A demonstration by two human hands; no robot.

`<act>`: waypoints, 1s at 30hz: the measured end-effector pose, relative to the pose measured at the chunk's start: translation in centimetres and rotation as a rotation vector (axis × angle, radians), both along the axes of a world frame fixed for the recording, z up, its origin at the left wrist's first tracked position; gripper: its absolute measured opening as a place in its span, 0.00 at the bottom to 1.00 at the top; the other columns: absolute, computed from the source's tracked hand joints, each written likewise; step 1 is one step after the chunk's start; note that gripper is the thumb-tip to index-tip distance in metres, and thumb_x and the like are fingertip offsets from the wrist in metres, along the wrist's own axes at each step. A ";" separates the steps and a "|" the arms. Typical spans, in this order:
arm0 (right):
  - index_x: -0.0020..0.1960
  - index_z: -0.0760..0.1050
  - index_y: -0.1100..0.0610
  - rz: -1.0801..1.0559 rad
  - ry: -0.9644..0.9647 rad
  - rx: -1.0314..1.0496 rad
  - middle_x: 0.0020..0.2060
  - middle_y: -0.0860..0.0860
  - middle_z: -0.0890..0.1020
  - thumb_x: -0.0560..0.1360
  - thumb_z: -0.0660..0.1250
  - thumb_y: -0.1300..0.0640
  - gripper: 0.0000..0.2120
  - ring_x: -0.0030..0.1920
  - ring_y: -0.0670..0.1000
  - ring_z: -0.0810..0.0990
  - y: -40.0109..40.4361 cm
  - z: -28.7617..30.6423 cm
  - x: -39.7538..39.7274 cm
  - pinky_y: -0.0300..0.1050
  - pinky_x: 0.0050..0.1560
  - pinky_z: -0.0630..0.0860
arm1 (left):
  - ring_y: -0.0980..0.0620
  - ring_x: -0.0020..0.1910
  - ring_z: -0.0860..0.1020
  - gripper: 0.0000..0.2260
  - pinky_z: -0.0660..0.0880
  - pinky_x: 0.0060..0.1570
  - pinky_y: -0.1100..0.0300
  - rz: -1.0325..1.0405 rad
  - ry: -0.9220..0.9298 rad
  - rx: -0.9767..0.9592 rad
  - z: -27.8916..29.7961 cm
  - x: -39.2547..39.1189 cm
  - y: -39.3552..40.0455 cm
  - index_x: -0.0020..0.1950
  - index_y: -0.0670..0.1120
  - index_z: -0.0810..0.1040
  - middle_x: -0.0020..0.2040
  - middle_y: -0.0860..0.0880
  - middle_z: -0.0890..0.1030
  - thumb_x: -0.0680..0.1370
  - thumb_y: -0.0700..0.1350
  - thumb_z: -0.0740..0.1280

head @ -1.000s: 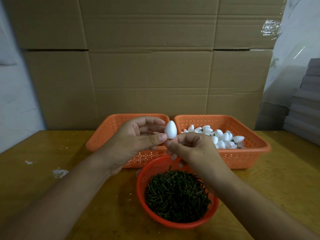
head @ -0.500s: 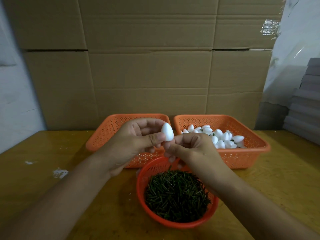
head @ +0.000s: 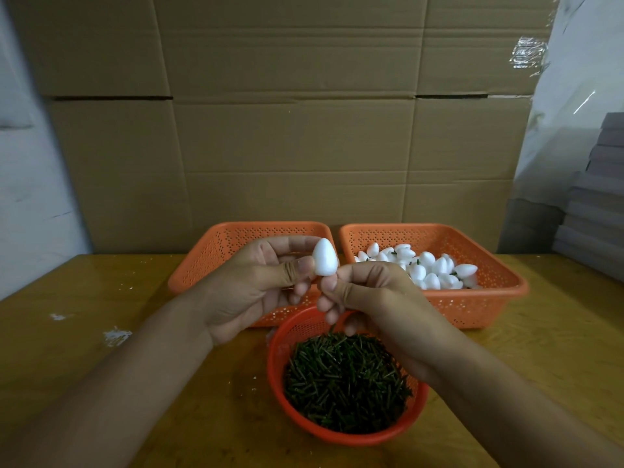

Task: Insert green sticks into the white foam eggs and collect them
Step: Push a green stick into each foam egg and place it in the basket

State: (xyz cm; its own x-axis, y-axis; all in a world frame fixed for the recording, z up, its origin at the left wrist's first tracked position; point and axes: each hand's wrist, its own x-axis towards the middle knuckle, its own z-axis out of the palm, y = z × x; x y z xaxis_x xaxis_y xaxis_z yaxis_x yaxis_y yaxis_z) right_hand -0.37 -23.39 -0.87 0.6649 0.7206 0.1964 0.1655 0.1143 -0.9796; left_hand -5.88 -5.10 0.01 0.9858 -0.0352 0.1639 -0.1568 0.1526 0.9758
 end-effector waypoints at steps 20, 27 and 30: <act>0.42 0.82 0.61 -0.163 -0.089 0.014 0.33 0.50 0.84 0.77 0.71 0.60 0.07 0.32 0.42 0.79 0.2 -0.5 0.3 0.34 0.29 0.72 | 0.55 0.39 0.81 0.11 0.78 0.37 0.63 0.142 -0.207 0.262 0.2 -0.4 -0.5 0.50 0.56 0.85 0.50 0.49 0.85 0.70 0.44 0.76; 0.40 0.82 0.58 -0.154 -0.103 0.016 0.31 0.49 0.83 0.77 0.70 0.60 0.07 0.30 0.41 0.79 0.2 -0.5 0.2 0.34 0.29 0.72 | 0.54 0.38 0.79 0.10 0.77 0.37 0.63 0.148 -0.195 0.249 0.1 -0.2 -0.5 0.50 0.55 0.85 0.45 0.49 0.85 0.70 0.46 0.75; 0.41 0.82 0.58 -0.140 -0.099 0.012 0.31 0.48 0.83 0.77 0.71 0.59 0.06 0.30 0.41 0.79 0.2 -0.5 0.3 0.34 0.29 0.73 | 0.51 0.38 0.78 0.09 0.77 0.38 0.62 0.140 -0.191 0.214 0.1 -0.2 -0.6 0.50 0.54 0.85 0.45 0.49 0.85 0.70 0.46 0.75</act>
